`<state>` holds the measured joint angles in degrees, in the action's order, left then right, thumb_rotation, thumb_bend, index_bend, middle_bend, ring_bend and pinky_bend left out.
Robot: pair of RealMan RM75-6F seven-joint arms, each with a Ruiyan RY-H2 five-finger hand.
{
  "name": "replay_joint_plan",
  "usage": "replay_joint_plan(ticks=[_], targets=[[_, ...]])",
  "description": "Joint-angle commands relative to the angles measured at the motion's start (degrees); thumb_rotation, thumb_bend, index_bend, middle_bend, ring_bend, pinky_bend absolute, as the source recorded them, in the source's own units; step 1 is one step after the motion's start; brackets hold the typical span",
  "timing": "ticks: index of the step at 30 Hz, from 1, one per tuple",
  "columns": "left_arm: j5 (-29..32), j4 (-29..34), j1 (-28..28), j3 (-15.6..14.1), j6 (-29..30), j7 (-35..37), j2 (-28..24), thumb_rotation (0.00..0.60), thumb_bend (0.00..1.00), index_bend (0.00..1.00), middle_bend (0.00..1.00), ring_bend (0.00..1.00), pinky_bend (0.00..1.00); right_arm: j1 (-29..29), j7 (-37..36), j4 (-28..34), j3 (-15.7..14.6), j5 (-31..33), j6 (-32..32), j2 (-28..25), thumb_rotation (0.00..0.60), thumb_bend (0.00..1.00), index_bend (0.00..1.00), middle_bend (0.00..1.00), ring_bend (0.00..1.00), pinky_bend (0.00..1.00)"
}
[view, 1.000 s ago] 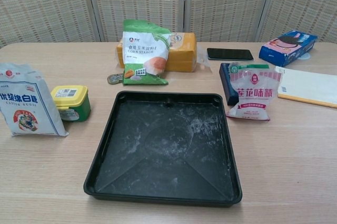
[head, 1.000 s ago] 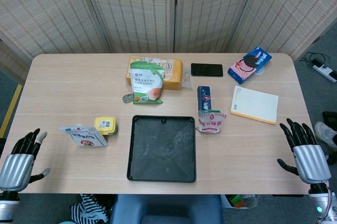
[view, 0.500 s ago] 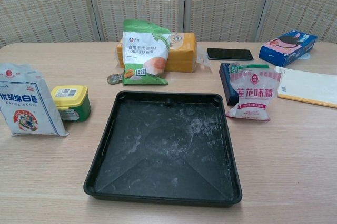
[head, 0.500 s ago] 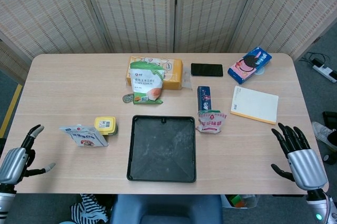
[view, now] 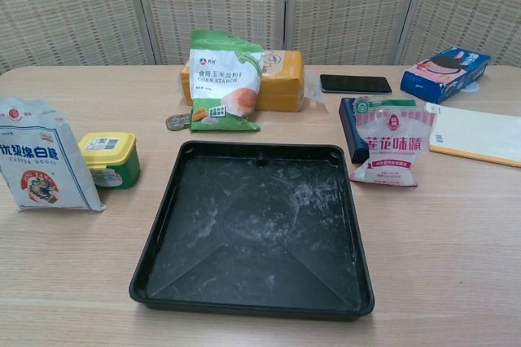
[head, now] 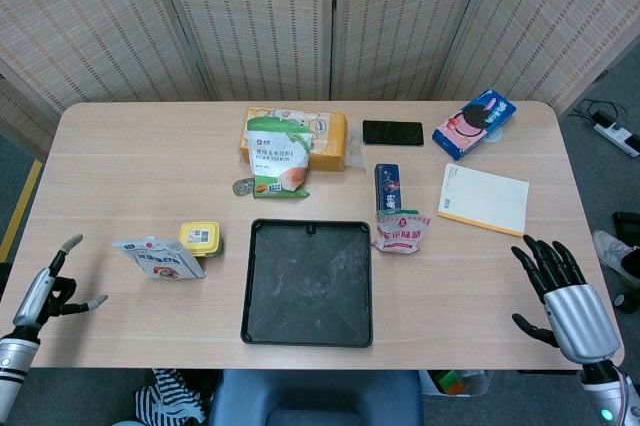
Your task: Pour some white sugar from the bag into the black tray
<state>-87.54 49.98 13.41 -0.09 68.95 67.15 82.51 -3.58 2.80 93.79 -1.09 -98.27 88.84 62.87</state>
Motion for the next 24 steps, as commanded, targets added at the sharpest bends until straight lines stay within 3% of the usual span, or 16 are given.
replay_joint_plan(ticks=[1, 11, 24], targets=[[-1.62, -7.18, 1.47, -1.63, -1.91, 8.61, 5.37, 0.600, 0.16, 0.03, 0.11, 0.95, 1.00, -0.05, 0.01, 0.06, -0.13, -0.24, -0.08, -0.04, 0.600, 0.19, 0.00, 0.00, 0.00, 0.00], [-4.97, -18.75, 4.70, -4.48, -3.88, 20.08, 12.30, 0.600, 0.16, 0.06, 0.15, 0.97, 1.00, 0.39, -1.19, -0.11, -0.27, -0.93, 1.26, -0.59, 0.600, 0.19, 0.00, 0.00, 0.00, 0.00], [-7.58, -23.18, 10.24, -6.85, -5.96, 36.70, 15.38, 0.600, 0.16, 0.12, 0.21, 0.99, 1.00, 0.78, -3.14, -0.24, -0.09, -1.14, 2.58, -1.42, 0.600, 0.19, 0.00, 0.00, 0.00, 0.00]])
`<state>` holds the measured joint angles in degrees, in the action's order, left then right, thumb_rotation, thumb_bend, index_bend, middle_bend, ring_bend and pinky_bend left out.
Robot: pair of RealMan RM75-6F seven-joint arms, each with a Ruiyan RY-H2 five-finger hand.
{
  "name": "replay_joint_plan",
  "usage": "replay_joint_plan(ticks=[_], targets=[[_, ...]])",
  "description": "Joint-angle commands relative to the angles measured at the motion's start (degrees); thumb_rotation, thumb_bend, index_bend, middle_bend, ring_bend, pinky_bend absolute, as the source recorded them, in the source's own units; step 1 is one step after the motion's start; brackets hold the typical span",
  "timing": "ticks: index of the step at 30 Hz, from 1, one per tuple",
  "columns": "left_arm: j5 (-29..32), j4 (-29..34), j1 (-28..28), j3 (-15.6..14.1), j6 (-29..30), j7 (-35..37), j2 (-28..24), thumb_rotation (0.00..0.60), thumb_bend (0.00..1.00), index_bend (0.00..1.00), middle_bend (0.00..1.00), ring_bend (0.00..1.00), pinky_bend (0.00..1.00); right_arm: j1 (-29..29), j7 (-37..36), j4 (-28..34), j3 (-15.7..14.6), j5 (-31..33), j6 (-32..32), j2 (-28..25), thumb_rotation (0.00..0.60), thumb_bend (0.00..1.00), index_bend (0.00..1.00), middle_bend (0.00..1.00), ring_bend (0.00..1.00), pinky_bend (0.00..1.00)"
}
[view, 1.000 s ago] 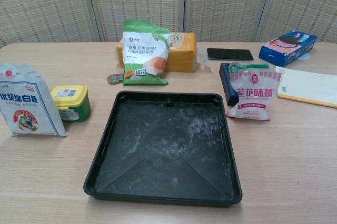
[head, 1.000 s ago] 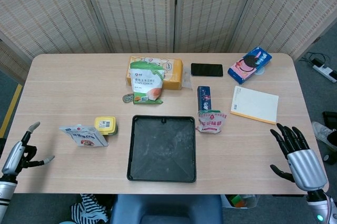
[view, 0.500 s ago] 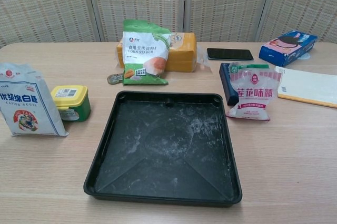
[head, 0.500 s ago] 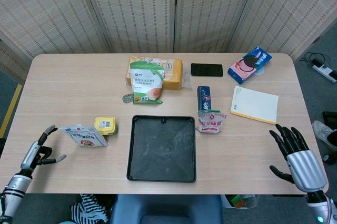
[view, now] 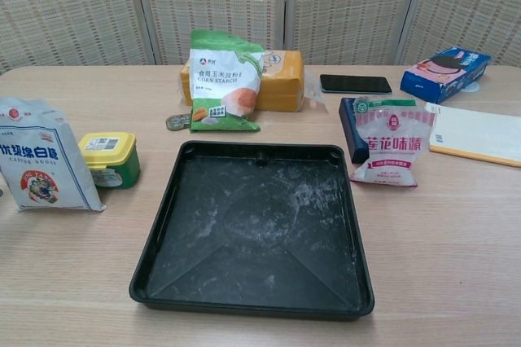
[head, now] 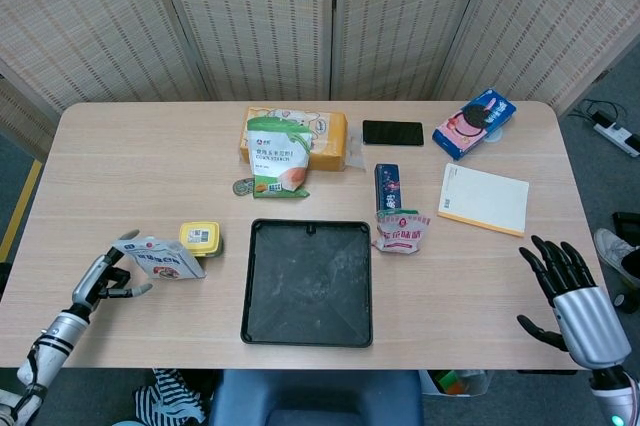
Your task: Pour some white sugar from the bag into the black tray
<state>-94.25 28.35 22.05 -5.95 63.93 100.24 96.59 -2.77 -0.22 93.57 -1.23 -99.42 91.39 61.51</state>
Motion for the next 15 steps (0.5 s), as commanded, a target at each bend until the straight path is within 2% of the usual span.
replay_joint_plan(ticks=[1, 6, 15], targets=[[-0.88, -2.24, 1.83, -1.13, -1.44, 3.91, 1.73, 0.600, 0.16, 0.12, 0.21, 0.99, 1.00, -0.01, -0.20, -0.03, 0.06, -0.01, 0.08, -0.07, 0.600, 0.19, 0.00, 0.00, 0.00, 0.00], [-0.68, -5.35, 3.02, -1.78, -4.79, 5.40, 3.82, 0.600, 0.16, 0.13, 0.22, 0.99, 1.00, 0.26, -0.46, -0.02, 0.03, -0.19, 0.63, -0.18, 0.600, 0.19, 0.00, 0.00, 0.00, 0.00], [-1.05, -7.58, 3.56, -2.72, -4.84, 5.06, 5.55, 0.600, 0.16, 0.16, 0.24, 1.00, 1.00, -0.14, 0.00, 0.13, 0.13, 0.25, -0.46, -0.01, 0.600, 0.19, 0.00, 0.00, 0.00, 0.00]])
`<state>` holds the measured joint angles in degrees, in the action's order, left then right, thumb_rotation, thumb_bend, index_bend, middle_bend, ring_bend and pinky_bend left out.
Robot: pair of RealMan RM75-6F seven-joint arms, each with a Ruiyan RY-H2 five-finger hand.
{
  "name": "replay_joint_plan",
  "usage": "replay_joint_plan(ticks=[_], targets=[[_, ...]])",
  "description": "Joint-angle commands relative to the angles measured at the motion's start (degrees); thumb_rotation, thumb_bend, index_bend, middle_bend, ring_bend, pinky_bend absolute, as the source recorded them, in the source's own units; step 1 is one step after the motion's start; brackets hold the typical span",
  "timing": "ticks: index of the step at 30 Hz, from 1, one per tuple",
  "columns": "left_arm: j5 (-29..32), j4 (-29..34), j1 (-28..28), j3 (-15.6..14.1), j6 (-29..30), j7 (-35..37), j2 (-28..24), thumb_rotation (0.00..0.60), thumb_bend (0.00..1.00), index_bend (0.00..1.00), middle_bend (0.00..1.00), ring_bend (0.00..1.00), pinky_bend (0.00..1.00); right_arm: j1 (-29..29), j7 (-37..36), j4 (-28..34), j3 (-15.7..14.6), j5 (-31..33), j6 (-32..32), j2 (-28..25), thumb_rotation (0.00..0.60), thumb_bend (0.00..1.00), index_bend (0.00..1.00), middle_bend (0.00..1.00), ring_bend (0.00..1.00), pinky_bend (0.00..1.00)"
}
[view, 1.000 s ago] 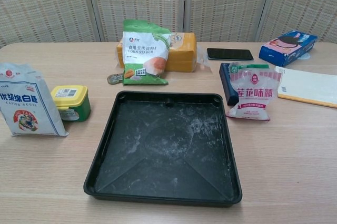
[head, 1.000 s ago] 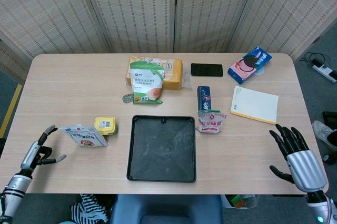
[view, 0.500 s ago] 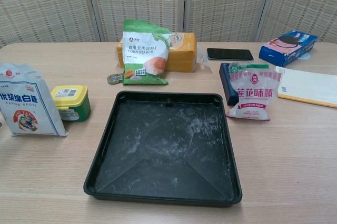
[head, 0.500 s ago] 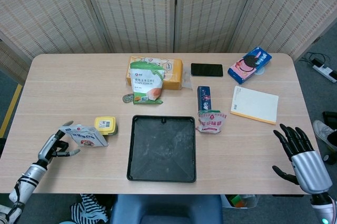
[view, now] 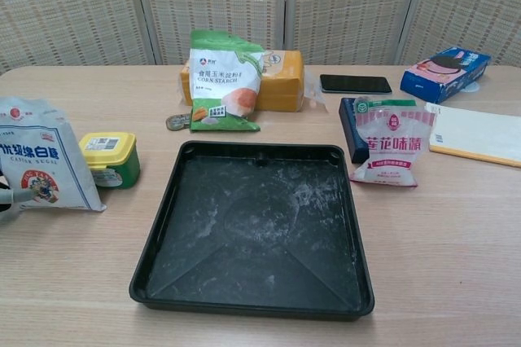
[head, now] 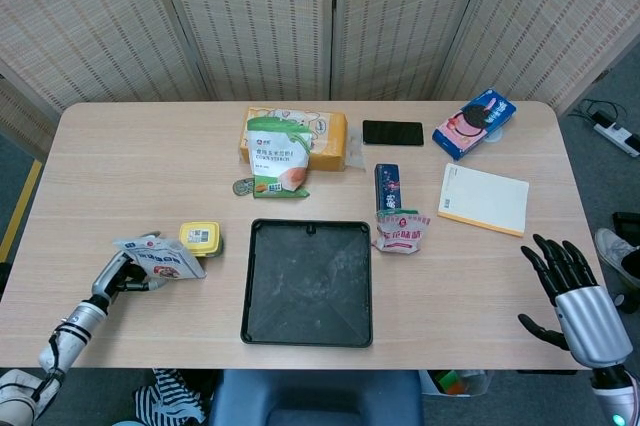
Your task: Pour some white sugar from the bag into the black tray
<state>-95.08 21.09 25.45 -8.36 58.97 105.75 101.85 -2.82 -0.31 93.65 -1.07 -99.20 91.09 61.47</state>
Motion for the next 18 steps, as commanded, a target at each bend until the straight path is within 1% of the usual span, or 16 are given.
replay_joint_plan(ticks=[1, 7, 10, 13, 17, 18], targets=[[-0.23, -0.41, 0.25, -0.37, 0.09, -0.47, 0.35, 0.600, 0.16, 0.17, 0.25, 1.00, 1.00, -0.08, 0.07, 0.07, -0.04, 0.01, -0.17, 0.01, 0.600, 0.19, 0.00, 0.00, 0.00, 0.00], [-0.10, -0.30, 0.51, -0.56, 0.14, -0.30, 0.70, 0.600, 0.16, 0.24, 0.31, 1.00, 1.00, 0.15, -0.44, 0.07, 0.12, 0.10, 0.45, -0.17, 0.600, 0.19, 0.00, 0.00, 0.00, 0.00], [0.30, -0.36, 0.66, -0.31, -0.13, -1.33, 1.09, 0.600, 0.16, 0.29, 0.34, 1.00, 1.00, 0.12, -0.49, 0.04, 0.06, -0.03, 0.39, -0.21, 0.600, 0.19, 0.00, 0.00, 0.00, 0.00], [1.42, -0.61, 0.62, 0.57, -1.01, -3.20, 1.74, 0.600, 0.16, 0.39, 0.42, 1.00, 1.00, 0.19, -0.64, 0.06, 0.04, -0.16, 0.60, -0.30, 0.600, 0.19, 0.00, 0.00, 0.00, 0.00], [3.25, -0.86, 0.36, 2.10, -1.91, -5.12, 2.67, 0.600, 0.16, 0.55, 0.57, 1.00, 1.00, 0.42, -0.95, -0.07, 0.04, -0.27, 1.09, -0.39, 0.600, 0.19, 0.00, 0.00, 0.00, 0.00], [3.62, -0.86, 0.27, 2.44, -1.94, -5.48, 2.84, 0.600, 0.16, 0.57, 0.59, 1.00, 1.00, 0.44, -0.96, -0.10, 0.03, -0.31, 1.13, -0.38, 0.600, 0.19, 0.00, 0.00, 0.00, 0.00]])
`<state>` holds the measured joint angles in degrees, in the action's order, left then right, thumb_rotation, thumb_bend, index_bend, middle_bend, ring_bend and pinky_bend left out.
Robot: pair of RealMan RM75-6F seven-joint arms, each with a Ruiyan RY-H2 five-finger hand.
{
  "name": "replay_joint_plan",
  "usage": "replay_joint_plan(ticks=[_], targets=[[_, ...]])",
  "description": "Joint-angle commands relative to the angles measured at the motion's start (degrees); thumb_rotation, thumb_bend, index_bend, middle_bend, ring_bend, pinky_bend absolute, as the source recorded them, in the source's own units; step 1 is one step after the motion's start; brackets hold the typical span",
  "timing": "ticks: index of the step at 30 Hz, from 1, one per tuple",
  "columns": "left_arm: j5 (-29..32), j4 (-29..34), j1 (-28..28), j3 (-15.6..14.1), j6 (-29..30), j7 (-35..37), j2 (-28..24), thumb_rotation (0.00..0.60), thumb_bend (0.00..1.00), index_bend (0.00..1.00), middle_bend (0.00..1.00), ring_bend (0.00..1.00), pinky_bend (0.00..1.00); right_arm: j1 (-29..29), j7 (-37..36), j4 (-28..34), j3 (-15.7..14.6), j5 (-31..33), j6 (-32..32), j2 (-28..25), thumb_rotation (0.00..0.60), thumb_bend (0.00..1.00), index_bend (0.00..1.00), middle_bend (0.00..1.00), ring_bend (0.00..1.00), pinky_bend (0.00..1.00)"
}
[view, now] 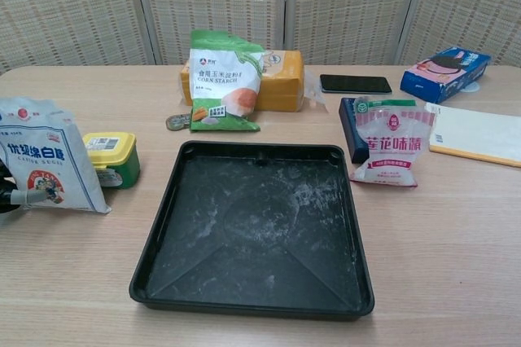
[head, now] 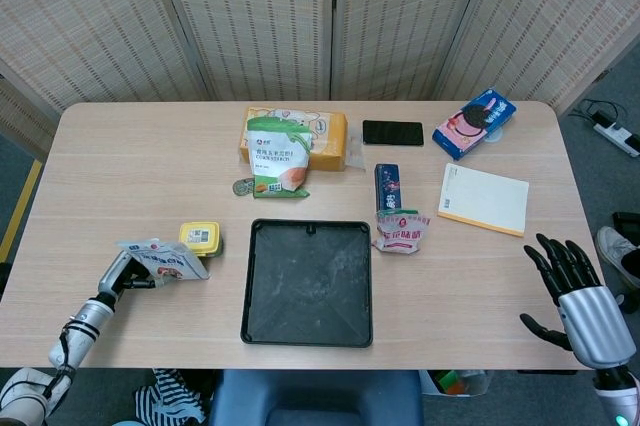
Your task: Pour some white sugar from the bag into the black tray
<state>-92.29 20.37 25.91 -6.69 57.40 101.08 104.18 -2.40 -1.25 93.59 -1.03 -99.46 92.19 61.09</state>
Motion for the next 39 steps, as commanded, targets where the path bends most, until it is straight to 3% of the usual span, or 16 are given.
replay_joint_plan(ticks=[1, 8, 14, 17, 22, 27, 30, 39], targets=[[1.06, -0.12, -0.26, 0.98, -0.35, -1.06, 0.62, 0.600, 0.16, 0.60, 0.63, 1.00, 1.00, 0.02, 0.00, -0.04, -0.02, -0.09, 0.03, 0.04, 0.600, 0.19, 0.00, 0.00, 0.00, 0.00], [2.19, 0.86, -0.72, 2.26, 1.07, -2.96, 0.53, 0.600, 0.16, 0.75, 0.79, 1.00, 1.00, -0.20, 0.51, 0.11, 0.08, 0.15, -0.55, 0.25, 0.600, 0.19, 0.00, 0.00, 0.00, 0.00], [1.59, 5.65, -1.78, 1.62, 3.33, -4.10, -2.92, 0.600, 0.17, 0.78, 0.82, 1.00, 1.00, -0.23, 0.50, 0.07, 0.16, 0.25, -0.60, 0.31, 0.600, 0.19, 0.00, 0.00, 0.00, 0.00], [1.21, 10.72, -2.64, 1.09, 4.89, -8.28, -5.91, 0.600, 0.17, 0.78, 0.83, 1.00, 1.00, -0.36, 0.71, 0.14, 0.13, 0.18, -0.87, 0.41, 0.600, 0.19, 0.00, 0.00, 0.00, 0.00], [1.86, 28.80, -4.20, 1.42, 8.04, -24.28, -13.92, 0.600, 0.20, 0.78, 0.83, 1.00, 1.00, -0.41, 0.92, 0.25, -0.01, -0.13, -0.95, 0.47, 0.600, 0.19, 0.00, 0.00, 0.00, 0.00], [4.79, 49.80, -4.38, 2.59, 7.17, -45.17, -22.42, 0.600, 0.21, 0.78, 0.83, 1.00, 1.00, -0.53, 0.86, 0.32, -0.34, -0.79, -1.11, 0.42, 0.600, 0.19, 0.00, 0.00, 0.00, 0.00], [8.06, 59.20, -4.28, 3.90, 6.07, -56.02, -25.91, 0.600, 0.21, 0.77, 0.83, 1.00, 1.00, -0.52, 0.65, 0.34, -0.52, -1.10, -1.06, 0.26, 0.600, 0.19, 0.00, 0.00, 0.00, 0.00], [18.98, 75.96, -2.55, 8.01, 3.20, -81.50, -31.44, 0.600, 0.24, 0.78, 0.83, 1.00, 1.00, -0.54, 0.29, 0.32, -0.93, -1.94, -0.90, 0.04, 0.600, 0.19, 0.00, 0.00, 0.00, 0.00]])
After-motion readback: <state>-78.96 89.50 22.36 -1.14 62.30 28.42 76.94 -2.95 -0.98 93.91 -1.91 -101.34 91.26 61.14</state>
